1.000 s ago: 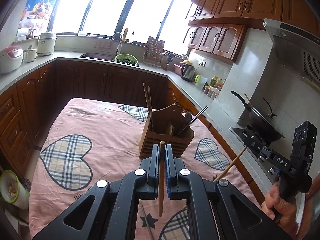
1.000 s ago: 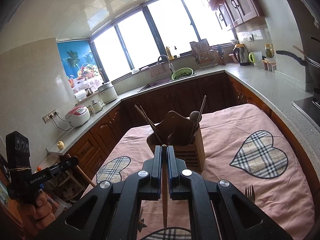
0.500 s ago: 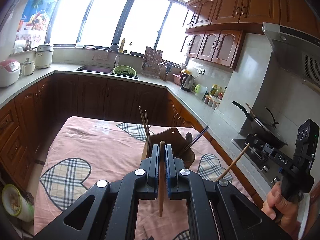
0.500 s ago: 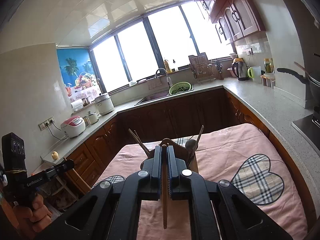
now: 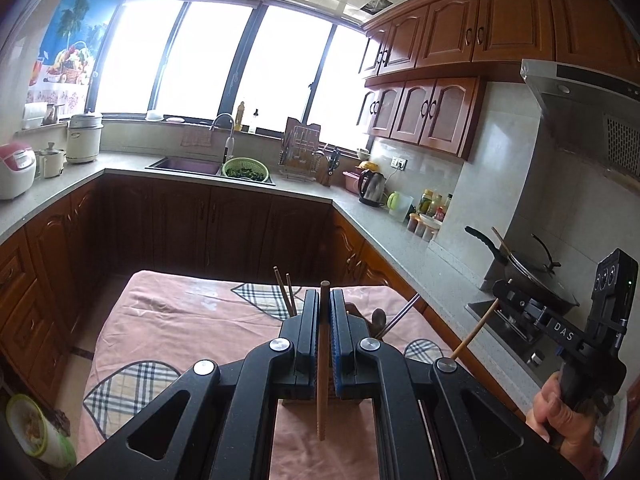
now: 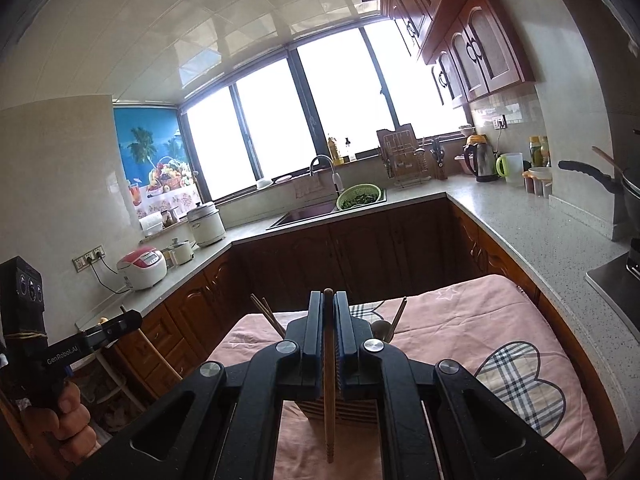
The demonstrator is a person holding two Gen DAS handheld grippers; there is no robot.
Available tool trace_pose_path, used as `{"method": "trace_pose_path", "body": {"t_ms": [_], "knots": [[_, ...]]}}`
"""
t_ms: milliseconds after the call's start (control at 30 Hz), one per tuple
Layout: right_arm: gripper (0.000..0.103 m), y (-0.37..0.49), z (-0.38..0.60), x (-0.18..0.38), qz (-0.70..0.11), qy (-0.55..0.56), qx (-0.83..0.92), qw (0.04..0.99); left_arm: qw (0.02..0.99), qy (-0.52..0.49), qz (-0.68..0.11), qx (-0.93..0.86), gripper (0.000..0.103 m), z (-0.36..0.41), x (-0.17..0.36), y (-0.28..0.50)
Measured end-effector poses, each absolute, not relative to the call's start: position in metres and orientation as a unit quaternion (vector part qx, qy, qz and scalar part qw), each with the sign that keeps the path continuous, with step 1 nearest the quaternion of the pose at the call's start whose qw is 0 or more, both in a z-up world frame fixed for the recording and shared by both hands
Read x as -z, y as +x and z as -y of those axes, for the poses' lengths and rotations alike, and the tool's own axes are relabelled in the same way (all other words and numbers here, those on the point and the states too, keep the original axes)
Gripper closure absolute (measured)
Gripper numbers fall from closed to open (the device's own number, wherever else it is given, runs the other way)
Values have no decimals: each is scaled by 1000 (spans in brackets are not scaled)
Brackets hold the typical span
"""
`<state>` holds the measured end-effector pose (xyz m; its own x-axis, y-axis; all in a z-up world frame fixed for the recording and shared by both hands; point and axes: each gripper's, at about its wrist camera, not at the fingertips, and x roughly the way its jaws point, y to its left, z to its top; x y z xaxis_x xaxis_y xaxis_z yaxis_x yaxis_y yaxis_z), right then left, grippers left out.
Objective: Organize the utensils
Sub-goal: 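Lift both wooden chopsticks and carry them above the wooden holder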
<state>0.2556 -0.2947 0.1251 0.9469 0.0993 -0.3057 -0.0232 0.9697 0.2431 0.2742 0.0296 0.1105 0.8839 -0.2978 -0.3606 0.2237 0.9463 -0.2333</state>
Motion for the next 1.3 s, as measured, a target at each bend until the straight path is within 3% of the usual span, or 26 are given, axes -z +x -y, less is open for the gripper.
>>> {"method": "trace_pose_path", "body": {"t_ms": [667,1300], "knots": [[98,314,320,-148,-112,115,2,987,973,-103,-163,122,99,-19,-101,359],[98,357,321,-79,-185,123,-1,975,961,-112,-231,102,99,2,-41,441]]}}
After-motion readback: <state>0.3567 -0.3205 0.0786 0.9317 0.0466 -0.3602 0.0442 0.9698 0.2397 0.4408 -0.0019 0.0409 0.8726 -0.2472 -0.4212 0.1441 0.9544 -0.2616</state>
